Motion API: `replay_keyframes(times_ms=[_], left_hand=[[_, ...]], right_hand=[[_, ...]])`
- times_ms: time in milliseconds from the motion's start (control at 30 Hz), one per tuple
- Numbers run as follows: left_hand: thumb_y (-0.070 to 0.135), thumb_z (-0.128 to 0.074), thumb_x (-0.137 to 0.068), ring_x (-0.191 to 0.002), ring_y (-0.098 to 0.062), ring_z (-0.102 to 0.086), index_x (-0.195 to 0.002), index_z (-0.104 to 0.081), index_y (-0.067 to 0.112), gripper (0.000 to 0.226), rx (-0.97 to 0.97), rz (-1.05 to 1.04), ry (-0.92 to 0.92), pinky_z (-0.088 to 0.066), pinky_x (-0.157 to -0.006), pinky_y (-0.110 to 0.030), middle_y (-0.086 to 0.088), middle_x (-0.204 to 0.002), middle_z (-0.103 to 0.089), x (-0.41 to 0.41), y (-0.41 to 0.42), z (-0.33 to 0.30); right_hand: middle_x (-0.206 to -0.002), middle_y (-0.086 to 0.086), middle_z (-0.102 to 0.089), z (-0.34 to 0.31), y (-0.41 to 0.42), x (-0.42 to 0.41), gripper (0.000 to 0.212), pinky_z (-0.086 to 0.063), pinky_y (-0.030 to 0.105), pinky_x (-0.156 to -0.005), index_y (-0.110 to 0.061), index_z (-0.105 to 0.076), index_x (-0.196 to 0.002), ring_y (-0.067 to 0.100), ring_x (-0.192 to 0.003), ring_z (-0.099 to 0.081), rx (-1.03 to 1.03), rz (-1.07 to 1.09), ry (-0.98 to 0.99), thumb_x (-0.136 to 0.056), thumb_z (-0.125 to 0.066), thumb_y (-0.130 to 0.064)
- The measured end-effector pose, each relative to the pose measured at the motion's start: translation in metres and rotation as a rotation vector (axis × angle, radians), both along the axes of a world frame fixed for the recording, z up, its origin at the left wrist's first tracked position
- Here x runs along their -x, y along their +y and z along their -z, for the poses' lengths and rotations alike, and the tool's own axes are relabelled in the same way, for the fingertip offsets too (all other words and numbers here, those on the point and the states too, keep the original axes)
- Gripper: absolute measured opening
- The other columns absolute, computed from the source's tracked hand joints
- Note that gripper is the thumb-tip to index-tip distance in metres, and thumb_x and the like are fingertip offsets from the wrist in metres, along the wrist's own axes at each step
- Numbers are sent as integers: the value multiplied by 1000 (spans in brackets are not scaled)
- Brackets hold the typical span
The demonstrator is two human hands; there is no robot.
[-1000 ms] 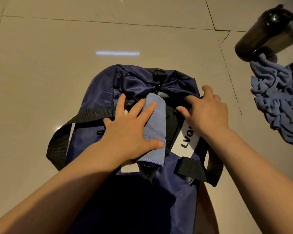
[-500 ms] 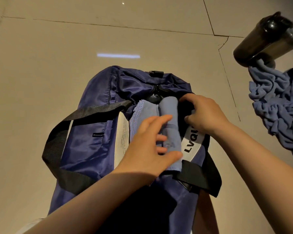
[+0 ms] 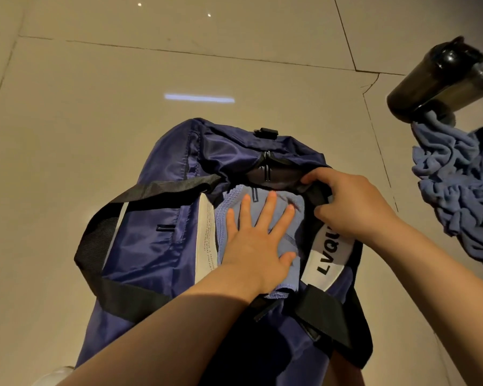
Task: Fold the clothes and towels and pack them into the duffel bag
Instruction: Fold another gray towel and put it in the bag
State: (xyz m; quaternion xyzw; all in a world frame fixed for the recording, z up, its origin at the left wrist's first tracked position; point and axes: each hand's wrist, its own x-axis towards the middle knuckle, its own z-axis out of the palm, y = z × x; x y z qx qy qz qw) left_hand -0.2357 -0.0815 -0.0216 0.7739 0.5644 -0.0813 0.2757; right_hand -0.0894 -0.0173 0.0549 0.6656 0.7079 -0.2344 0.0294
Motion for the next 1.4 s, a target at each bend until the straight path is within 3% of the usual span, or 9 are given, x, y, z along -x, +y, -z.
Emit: replay_keyframes(times_ms=[267, 567, 767, 867, 1000, 1067, 1167, 1300, 1400], left_hand=[[65, -35, -92, -145, -40, 12, -153, 6, 30, 81, -11, 86, 89, -2, -116, -56, -5, -161, 15, -8, 15, -8], [64, -46, -86, -139, -42, 29, -152, -12, 38, 79, -16, 112, 56, 16, -99, -76, 2, -161, 16, -2, 11, 8], [69, -38, -89, -143, -36, 26, -151, 6, 40, 82, -37, 40, 28, 20, -103, -68, 3, -160, 18, -1, 11, 9], [68, -25, -90, -148, -35, 3, -153, -13, 36, 71, -233, 10, -69, 7, -113, -60, -4, -163, -1, 9, -4, 7], [58, -33, -86, -137, -45, -34, -141, -48, 27, 65, -408, 133, -123, -17, -110, -60, -9, -153, -36, 21, -39, 16], [63, -33, -84, -138, -48, -29, -145, -41, 30, 69, -366, 219, -58, -14, -107, -63, -10, -155, -31, 25, -43, 20], [71, -23, -90, -144, -47, 5, -149, 3, 42, 71, -277, 242, 39, -1, -112, -64, -4, -157, 18, 24, -33, 16], [70, -23, -91, -142, -44, 21, -146, 23, 41, 77, -216, 240, 101, 5, -112, -65, -1, -151, 37, 21, -30, 14], [69, -22, -90, -143, -46, 15, -149, 17, 40, 77, -255, 226, 99, 1, -111, -66, -5, -157, 27, 22, -31, 19]], right_hand=[[-121, 10, -57, 10, -20, 2, 61, -36, 32, -68, -29, -42, -140, 33, -100, -56, -82, -132, -165, -84, -56, -9], [-128, 6, -56, 12, -20, 16, 66, -33, 26, -72, -30, -41, -141, 27, -108, -56, -33, -27, -16, -81, -63, -12], [-142, 5, -34, 25, -41, 2, 64, -42, 31, -77, -39, -32, -145, 29, -111, -53, -31, 112, -27, -88, -62, -35], [-155, 3, -17, 23, -80, 1, 67, -47, 38, -82, -42, -31, -145, 31, -125, -45, -192, 213, -109, -87, -62, -47], [-156, 2, -11, 41, -114, 10, 93, -41, 27, -84, -49, -13, -148, 24, -131, -38, -16, 399, 102, -80, -74, -36], [-148, -1, -34, 49, -109, 5, 98, -33, 13, -80, -42, -17, -149, 18, -126, -43, 38, 467, 291, -77, -78, -15], [-126, -28, -42, 36, -95, -7, 94, -32, -5, -70, -37, -30, -146, 0, -116, -46, 71, 521, 477, -74, -72, 6], [-107, -33, -51, -4, -97, -19, 81, -44, 3, -60, -38, -50, -130, -20, -82, -55, 46, 623, 618, -71, -66, 15], [-113, -13, -62, -18, -107, -17, 80, -50, 17, -62, -40, -54, -127, 3, -90, -63, 58, 690, 721, -70, -68, 14]])
